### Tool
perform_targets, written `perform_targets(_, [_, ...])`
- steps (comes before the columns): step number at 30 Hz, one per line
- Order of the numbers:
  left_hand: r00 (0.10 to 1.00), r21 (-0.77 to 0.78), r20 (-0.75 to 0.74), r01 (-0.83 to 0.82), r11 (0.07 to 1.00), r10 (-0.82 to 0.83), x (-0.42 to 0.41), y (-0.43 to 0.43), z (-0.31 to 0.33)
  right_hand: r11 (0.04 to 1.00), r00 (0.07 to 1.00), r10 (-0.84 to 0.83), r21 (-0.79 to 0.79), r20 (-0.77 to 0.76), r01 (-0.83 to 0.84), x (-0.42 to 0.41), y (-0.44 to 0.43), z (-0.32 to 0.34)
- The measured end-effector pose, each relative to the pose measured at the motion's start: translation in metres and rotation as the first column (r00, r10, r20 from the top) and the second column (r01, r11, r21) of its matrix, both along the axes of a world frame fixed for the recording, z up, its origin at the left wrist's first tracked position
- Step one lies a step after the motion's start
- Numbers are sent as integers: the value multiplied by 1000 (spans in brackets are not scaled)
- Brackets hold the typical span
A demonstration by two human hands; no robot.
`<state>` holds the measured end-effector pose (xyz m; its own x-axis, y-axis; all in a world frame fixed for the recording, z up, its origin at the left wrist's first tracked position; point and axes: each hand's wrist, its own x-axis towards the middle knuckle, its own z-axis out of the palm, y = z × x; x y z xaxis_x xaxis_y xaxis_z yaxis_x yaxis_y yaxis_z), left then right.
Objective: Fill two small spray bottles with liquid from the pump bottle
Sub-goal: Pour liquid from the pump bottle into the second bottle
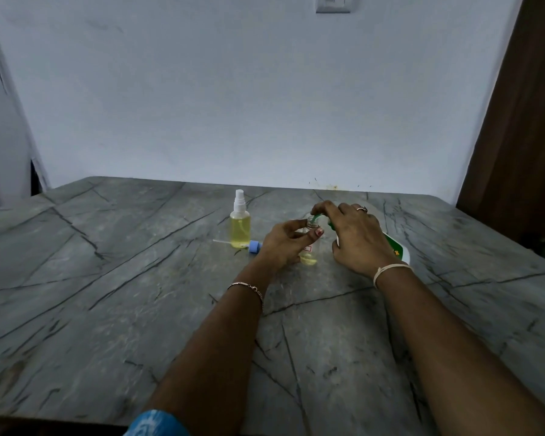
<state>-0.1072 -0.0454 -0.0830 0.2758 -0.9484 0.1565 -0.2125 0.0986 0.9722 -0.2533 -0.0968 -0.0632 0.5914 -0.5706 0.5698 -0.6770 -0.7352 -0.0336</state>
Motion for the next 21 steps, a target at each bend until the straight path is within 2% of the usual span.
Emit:
perform_targets(9, [1000, -10, -5, -23, 1000, 23, 2, -5, -3, 1000, 999, 27, 3, -20, -27, -8, 2, -1])
perform_targets(21, [1000, -8, 6, -22, 1000, 22, 3, -6, -4, 999, 999, 42, 21, 28, -42, -2, -2, 0])
